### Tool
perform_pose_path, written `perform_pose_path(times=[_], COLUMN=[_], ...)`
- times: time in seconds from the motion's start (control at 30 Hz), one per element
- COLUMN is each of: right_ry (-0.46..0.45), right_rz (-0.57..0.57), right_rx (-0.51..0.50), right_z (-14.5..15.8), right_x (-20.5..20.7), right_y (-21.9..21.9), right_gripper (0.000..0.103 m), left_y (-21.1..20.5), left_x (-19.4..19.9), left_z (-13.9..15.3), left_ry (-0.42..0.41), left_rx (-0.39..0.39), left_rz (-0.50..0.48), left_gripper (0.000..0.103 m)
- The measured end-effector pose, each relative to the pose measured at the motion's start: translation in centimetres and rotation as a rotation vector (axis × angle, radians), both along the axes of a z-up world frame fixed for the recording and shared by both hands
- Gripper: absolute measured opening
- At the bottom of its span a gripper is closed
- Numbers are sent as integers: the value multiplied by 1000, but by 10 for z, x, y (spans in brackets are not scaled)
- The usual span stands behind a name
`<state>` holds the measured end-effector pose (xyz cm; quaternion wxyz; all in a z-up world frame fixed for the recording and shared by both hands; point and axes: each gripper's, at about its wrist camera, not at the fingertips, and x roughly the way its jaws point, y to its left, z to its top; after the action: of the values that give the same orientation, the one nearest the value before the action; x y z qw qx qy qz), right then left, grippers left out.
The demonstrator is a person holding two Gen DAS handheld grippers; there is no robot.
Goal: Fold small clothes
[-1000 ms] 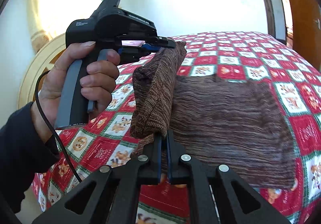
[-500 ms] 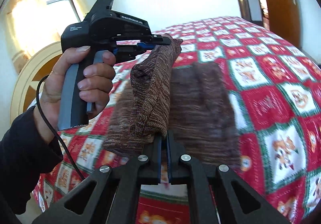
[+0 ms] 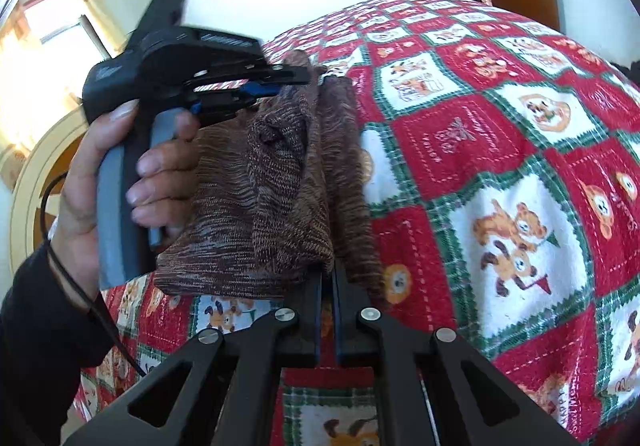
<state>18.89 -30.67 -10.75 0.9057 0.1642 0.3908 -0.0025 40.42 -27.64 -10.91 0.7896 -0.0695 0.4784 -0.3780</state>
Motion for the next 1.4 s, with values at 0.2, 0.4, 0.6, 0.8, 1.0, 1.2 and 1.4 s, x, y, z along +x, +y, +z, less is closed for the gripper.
perform_pose_path(times=[0.2,0.4,0.6,0.8,1.0,1.2,1.4], right_ry=[-20,-104,-35,165,2,35,249], right_rz=[-69,-95,34,-156,-26,268,445], right_rx=[-21,-74,-55,-173,-322,-184,-193], right_z=[9,45,48,22,58,59,-11], right_x=[-11,2,76,119,128,187,244], right_y=[-18,-20,3,-18,33,84,143], right_gripper=[15,35,35,35,36,33,15], left_y=[35,101,121,127,161,167,183], left_x=[-28,-56,-65,-68,-54,-60,-65], left_z=[28,19,-20,-28,-36,-37,-39], left_ry=[-192,-374,-325,-326,-205,-204,-181], left_rx=[48,217,282,286,145,109,33], left_rz=[7,106,138,161,263,300,316], left_gripper=[43,64,65,78,93,93,93])
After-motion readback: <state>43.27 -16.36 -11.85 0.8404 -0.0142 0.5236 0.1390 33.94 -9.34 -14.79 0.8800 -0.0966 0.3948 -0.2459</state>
